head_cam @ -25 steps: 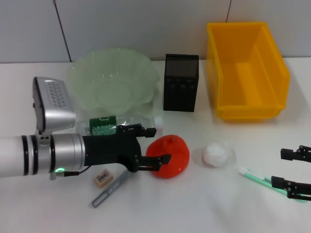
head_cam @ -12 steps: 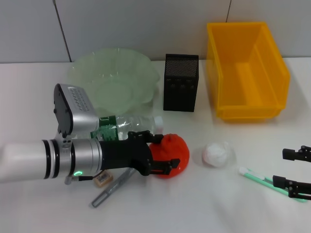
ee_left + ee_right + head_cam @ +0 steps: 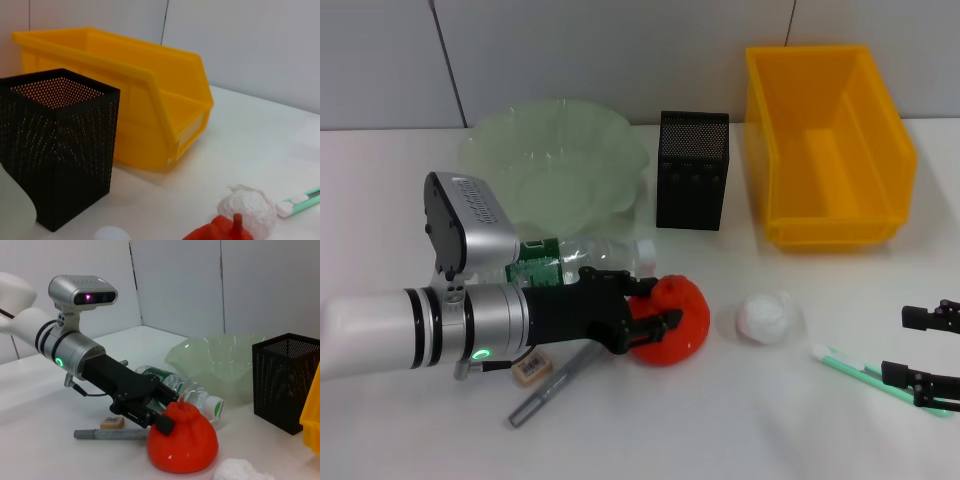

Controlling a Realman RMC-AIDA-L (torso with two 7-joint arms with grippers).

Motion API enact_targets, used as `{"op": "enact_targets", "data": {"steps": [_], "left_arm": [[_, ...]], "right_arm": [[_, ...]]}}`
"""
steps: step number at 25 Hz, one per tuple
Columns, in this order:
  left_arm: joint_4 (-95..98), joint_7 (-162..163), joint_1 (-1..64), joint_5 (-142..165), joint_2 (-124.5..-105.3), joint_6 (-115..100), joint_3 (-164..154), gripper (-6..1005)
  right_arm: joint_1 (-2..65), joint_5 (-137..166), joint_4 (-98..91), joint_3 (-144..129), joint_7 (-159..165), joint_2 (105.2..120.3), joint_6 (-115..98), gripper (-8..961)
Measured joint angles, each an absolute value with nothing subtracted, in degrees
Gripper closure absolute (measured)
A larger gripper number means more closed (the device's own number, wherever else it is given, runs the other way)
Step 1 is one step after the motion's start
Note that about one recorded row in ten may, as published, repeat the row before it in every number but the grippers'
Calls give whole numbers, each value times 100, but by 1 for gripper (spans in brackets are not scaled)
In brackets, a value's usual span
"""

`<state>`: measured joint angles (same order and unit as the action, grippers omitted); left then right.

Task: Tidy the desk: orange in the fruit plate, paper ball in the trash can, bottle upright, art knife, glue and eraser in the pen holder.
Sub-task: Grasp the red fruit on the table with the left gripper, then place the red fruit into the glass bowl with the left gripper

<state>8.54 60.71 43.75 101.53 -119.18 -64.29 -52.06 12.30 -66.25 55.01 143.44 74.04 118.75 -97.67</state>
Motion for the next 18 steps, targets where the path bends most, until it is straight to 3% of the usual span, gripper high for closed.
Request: {"op": "enact_targets", "data": {"steps": [13, 18], "left_arm": [[950, 6086, 4270, 10158, -11917, -6947, -5181, 792], [1591, 6418, 3954, 9885, -11892, -7923, -5156, 840]], "right_arm": [[1230, -6628, 5465, 14343, 7400, 11892, -9764, 188], [1229, -6628, 5458, 14344, 7390, 11892, -9767, 188]]}}
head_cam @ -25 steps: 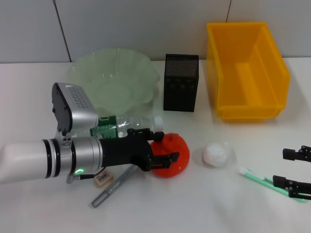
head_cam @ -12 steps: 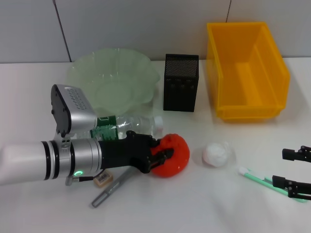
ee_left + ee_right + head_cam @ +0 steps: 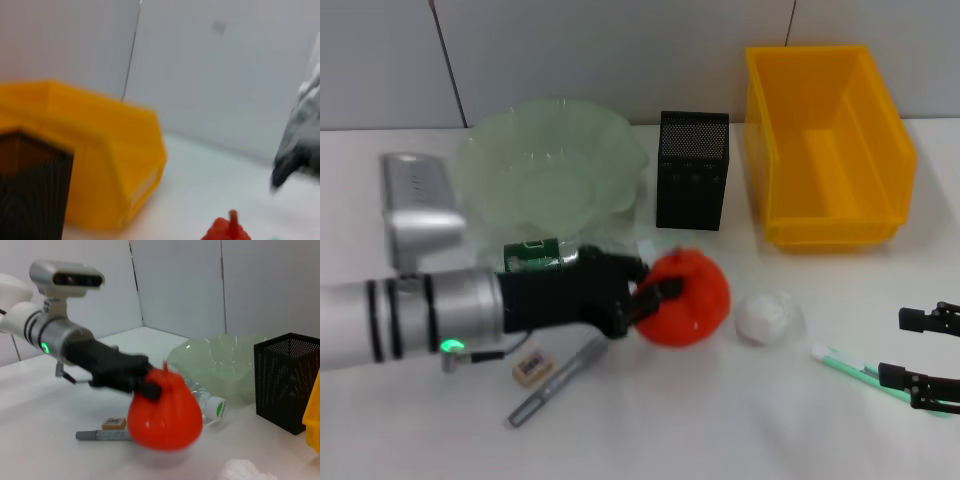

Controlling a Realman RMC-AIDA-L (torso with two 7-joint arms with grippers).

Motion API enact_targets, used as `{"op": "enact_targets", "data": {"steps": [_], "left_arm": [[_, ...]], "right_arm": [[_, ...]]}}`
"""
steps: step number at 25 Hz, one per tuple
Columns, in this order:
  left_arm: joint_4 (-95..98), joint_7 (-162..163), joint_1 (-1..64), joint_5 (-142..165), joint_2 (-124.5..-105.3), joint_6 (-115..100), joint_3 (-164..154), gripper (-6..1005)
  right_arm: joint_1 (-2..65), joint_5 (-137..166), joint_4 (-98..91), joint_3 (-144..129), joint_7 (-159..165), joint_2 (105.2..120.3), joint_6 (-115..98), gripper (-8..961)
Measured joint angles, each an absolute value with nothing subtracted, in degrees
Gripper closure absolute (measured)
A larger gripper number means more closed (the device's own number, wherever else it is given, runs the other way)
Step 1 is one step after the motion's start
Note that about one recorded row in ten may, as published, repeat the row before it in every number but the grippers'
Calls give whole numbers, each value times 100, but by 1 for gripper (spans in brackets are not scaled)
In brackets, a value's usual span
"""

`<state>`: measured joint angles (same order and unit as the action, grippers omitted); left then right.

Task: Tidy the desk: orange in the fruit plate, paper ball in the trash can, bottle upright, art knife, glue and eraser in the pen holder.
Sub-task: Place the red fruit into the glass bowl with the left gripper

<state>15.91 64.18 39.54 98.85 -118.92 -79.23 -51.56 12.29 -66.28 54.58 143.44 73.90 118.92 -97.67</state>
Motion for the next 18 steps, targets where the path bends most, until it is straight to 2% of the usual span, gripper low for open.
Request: {"op": "enact_targets", "data": {"steps": [8, 18], "left_arm": [[2701, 6737, 3420, 8301, -11852, -8246, -5155, 879], [2529, 6530, 4031, 7918, -11897, -5788, -5211, 938]], "right_arm": [[1213, -6628, 5408, 14321, 7358, 11892, -9783, 188], [1213, -6590, 5315, 14297, 7335, 11899, -9813, 189]]}}
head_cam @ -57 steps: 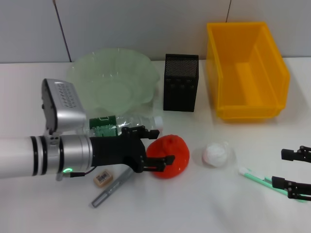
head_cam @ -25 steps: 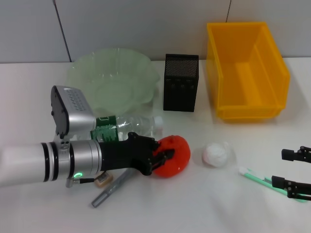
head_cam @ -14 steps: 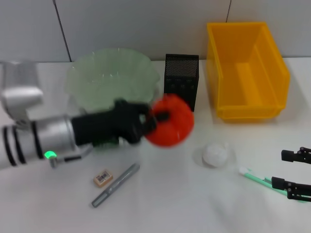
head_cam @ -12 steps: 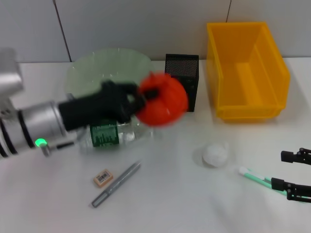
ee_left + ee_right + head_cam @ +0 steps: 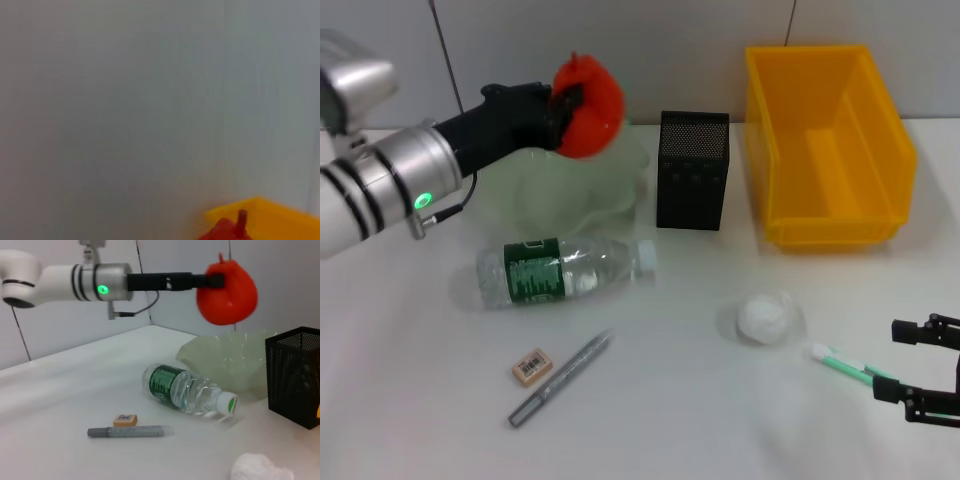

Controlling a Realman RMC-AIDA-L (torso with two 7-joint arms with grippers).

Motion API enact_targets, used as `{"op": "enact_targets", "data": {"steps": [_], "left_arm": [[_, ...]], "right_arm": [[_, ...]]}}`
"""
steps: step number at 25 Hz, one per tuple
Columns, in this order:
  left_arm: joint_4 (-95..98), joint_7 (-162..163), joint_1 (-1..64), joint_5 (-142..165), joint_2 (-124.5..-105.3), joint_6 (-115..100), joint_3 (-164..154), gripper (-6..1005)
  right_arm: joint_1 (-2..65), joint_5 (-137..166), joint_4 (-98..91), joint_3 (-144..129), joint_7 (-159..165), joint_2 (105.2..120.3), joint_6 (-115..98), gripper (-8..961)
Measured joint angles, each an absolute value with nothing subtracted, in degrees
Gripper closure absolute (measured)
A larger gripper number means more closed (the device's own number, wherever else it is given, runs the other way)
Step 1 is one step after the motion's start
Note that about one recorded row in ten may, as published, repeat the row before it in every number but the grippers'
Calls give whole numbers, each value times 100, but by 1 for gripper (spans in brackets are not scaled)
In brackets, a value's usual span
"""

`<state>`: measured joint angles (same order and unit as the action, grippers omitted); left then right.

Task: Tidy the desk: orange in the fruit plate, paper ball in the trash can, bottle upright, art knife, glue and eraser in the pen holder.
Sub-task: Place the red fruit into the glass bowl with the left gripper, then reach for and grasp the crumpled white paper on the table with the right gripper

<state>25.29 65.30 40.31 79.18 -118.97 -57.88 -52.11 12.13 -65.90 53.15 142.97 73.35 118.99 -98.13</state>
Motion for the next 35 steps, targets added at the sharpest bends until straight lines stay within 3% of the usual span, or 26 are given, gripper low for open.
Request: {"op": "enact_targets", "data": {"steps": [9, 23, 28, 35], "left_arm": [[2148, 6290, 4507, 7885, -11917, -4061, -5220, 922], [1790, 5910, 4677, 7882, -11918, -3688, -5220, 843], [1790, 5905, 4702, 7901, -11918, -3703, -5222, 607], [2231, 6361, 4328, 7946, -11846, -4426, -5698, 369]], "right_arm": [[1214, -6574, 5175, 14292, 7269, 11901, -9786, 189], [1334, -6574, 5125, 14291, 7268, 11900, -9755, 190], [1355, -6567, 5111, 14328, 7269, 11898, -9747, 190], [1396, -6586, 5372, 14347, 7714, 11884, -9741, 190]]}}
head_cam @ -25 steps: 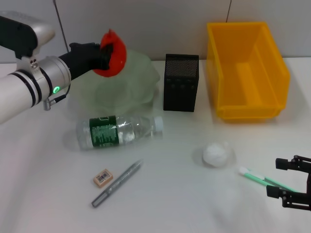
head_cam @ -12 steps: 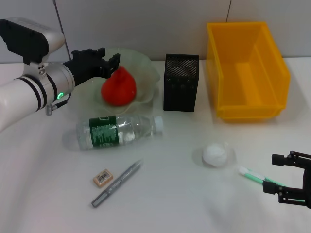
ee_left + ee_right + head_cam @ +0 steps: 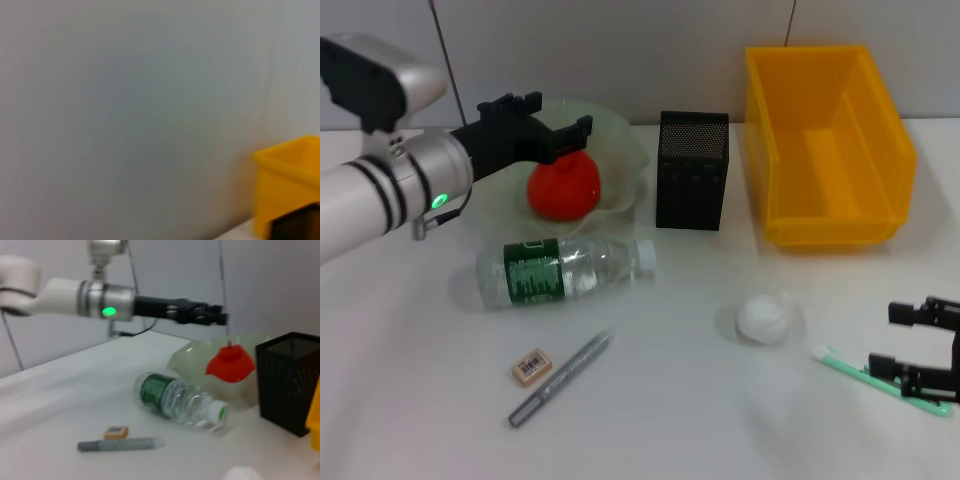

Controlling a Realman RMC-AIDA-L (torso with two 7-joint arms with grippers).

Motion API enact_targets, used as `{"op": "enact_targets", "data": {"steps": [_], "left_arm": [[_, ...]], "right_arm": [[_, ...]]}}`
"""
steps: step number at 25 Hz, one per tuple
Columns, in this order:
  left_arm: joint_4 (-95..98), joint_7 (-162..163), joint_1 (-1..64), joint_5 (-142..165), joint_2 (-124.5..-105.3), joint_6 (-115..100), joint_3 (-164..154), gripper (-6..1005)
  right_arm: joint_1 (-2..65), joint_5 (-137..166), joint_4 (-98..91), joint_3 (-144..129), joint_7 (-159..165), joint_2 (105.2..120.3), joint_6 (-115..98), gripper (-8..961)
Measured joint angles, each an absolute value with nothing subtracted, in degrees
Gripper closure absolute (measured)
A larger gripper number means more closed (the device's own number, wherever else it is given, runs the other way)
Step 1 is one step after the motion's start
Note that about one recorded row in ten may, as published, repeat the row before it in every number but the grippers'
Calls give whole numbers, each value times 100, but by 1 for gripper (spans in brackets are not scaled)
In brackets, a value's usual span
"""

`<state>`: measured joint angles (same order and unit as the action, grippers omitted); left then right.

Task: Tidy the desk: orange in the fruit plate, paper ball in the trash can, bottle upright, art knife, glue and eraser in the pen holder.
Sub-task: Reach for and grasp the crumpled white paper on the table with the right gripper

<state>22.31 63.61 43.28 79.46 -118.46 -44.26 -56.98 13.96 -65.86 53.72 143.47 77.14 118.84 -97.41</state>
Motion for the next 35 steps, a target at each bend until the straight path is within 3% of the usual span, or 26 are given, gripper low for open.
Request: {"op": "enact_targets", "data": {"steps": [2, 8, 13, 18, 35], "left_arm": [[2722, 6589, 3981, 7947, -11830, -4829, -6037, 186], [4256, 7035, 2683, 7956, -11813, -5878, -6814, 186], [4621, 7062, 2083, 7991, -11793, -6351, -6797, 186], [4635, 7083, 1854, 8344, -11725, -6712, -6779, 186], [4667, 6800, 1509, 8560, -11715, -7580, -6706, 186]], "right_arm": [[1444, -6597, 5583, 14349, 8017, 11882, -9737, 190], [1753, -6510, 6163, 14338, 9098, 11849, -9620, 190], [2093, -5987, 6549, 14276, 9737, 11848, -9590, 190], [2914, -4648, 6830, 13990, 10937, 11847, -9589, 191], [3646, -3591, 7099, 11691, 12665, 11839, -8898, 196]]}}
